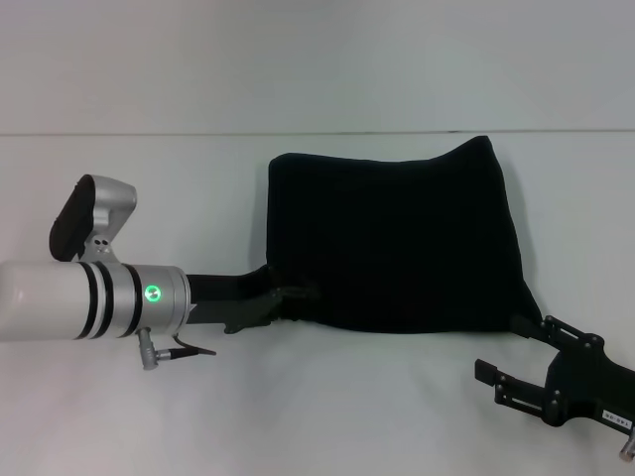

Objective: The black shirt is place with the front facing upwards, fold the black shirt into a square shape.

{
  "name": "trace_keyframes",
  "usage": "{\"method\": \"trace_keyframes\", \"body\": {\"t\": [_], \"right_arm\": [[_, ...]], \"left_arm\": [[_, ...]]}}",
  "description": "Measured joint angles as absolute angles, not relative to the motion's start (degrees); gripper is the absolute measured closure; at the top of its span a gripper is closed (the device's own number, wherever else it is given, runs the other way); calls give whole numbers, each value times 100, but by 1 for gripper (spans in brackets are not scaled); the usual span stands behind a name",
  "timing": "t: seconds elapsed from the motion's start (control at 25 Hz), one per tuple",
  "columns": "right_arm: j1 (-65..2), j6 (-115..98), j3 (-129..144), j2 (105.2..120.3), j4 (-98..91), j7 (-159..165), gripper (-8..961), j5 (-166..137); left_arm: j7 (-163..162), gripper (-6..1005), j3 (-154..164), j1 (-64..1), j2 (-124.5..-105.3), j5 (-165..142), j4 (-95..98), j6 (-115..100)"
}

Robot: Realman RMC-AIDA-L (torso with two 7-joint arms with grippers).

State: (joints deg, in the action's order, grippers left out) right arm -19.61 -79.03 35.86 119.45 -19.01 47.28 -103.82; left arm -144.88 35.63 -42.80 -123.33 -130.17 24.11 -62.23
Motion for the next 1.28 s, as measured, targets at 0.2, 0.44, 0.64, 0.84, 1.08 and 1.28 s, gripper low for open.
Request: {"method": "trace_keyframes", "body": {"t": [0.2, 0.44, 0.64, 0.84, 1.08, 1.28], "right_arm": [[-1973, -7904, 3585, 11944, -1906, 4728, 96, -10379], [-2001, -7904, 3586, 11944, -1907, 4728, 96, -10379], [-2018, -7902, 3580, 11944, -1908, 4728, 96, -10377], [-2031, -7883, 3501, 11930, -1907, 4729, 97, -10363], [-2045, -7899, 3330, 11927, -1921, 4729, 97, -10361], [-2100, -7896, 3265, 11943, -1976, 4744, 97, -10361]], "left_arm": [[-14484, 492, 3540, -4258, -12326, -13009, 2417, -6187], [-14476, 845, 3540, -4252, -12314, -13007, 2417, -6187], [-14469, 936, 3535, -4225, -12295, -13007, 2417, -6202], [-14316, 937, 3325, -4064, -12239, -13000, 2541, -6616], [-14262, 937, 2863, -3445, -12149, -13003, 3012, -7265], [-14060, 936, 2526, -3068, -12086, -13044, 3216, -7701]]}}
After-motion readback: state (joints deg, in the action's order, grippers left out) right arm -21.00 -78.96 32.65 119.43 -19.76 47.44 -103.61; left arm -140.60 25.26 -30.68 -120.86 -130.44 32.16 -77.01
